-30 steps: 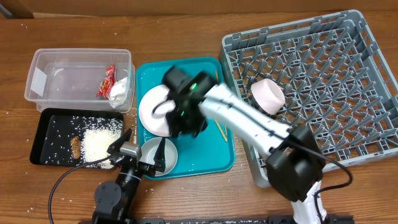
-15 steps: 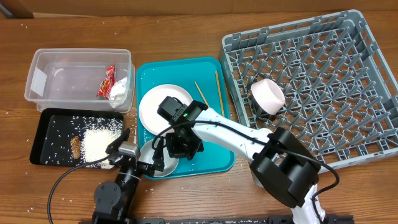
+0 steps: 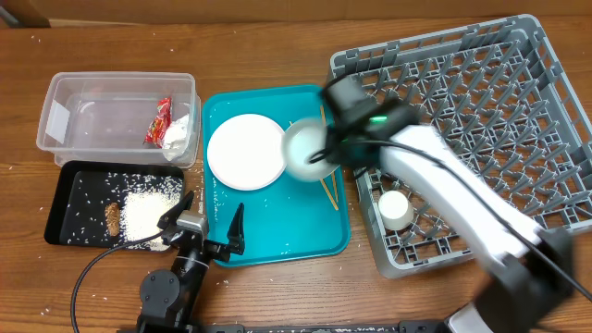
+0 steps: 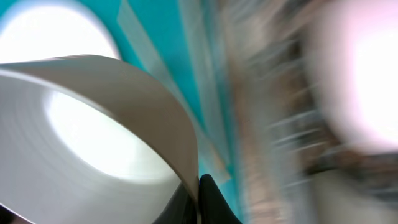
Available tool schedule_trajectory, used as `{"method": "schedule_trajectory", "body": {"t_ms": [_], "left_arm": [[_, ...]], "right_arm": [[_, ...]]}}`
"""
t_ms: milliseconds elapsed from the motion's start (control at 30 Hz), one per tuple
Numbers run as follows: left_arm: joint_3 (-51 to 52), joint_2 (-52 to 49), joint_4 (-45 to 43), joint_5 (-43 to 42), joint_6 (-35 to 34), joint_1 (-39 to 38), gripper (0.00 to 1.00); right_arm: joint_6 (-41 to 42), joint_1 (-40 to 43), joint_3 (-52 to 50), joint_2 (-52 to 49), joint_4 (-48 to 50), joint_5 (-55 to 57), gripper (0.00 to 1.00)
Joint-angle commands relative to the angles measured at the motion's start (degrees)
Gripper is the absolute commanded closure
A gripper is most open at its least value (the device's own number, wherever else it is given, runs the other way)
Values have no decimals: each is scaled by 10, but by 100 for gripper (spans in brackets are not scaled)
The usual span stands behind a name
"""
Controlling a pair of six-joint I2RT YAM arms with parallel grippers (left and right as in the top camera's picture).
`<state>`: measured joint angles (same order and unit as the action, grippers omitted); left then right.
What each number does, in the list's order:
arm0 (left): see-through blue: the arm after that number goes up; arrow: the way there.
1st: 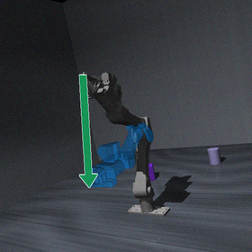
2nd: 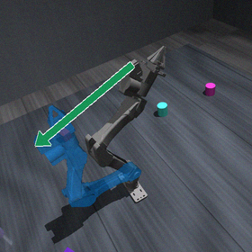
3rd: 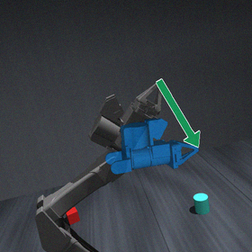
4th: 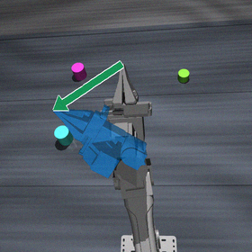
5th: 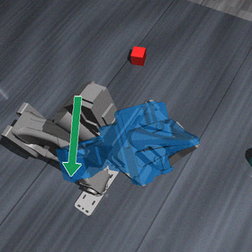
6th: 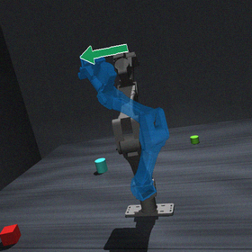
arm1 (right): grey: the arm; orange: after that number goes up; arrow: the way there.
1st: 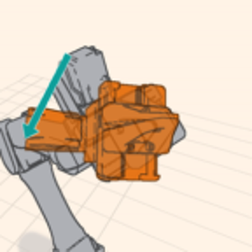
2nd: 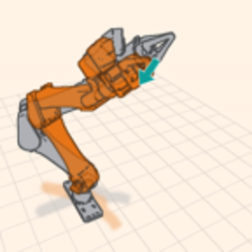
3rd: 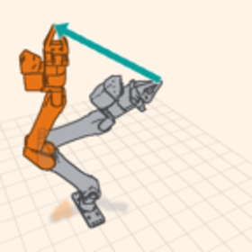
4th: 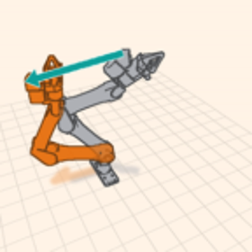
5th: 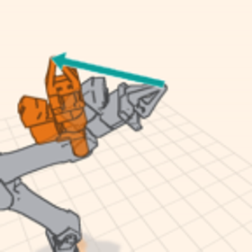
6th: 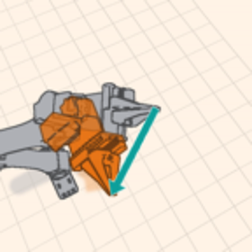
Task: Sort waste into correct bins and load items into the dishwasher
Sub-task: 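Grasp the grey bowl on the teal tray with the right gripper, then place the grey bowl in the rack and open the right gripper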
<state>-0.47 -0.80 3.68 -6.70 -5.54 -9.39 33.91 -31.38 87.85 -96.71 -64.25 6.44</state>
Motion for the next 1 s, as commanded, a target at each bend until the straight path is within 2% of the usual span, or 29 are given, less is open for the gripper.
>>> {"method": "schedule_trajectory", "body": {"t_ms": [0,33,133,267,367,567,733,967], "left_arm": [[2,2,1,-4,7,-1,0],[2,2,1,-4,7,-1,0],[2,2,1,-4,7,-1,0],[2,2,1,-4,7,-1,0],[2,2,1,-4,7,-1,0],[2,2,1,-4,7,-1,0],[2,2,1,-4,7,-1,0],[2,2,1,-4,7,-1,0]], "right_arm": [[-43,14,12,65,-20,238,96],[-43,18,12,70,-26,274,96],[-35,53,11,72,-60,476,96],[-36,110,0,58,-62,574,96],[-39,171,-11,31,-62,573,96],[-37,237,-23,-38,-42,565,96],[-37,237,-23,-89,-49,565,96],[-37,177,-23,-98,-59,543,96]]}}
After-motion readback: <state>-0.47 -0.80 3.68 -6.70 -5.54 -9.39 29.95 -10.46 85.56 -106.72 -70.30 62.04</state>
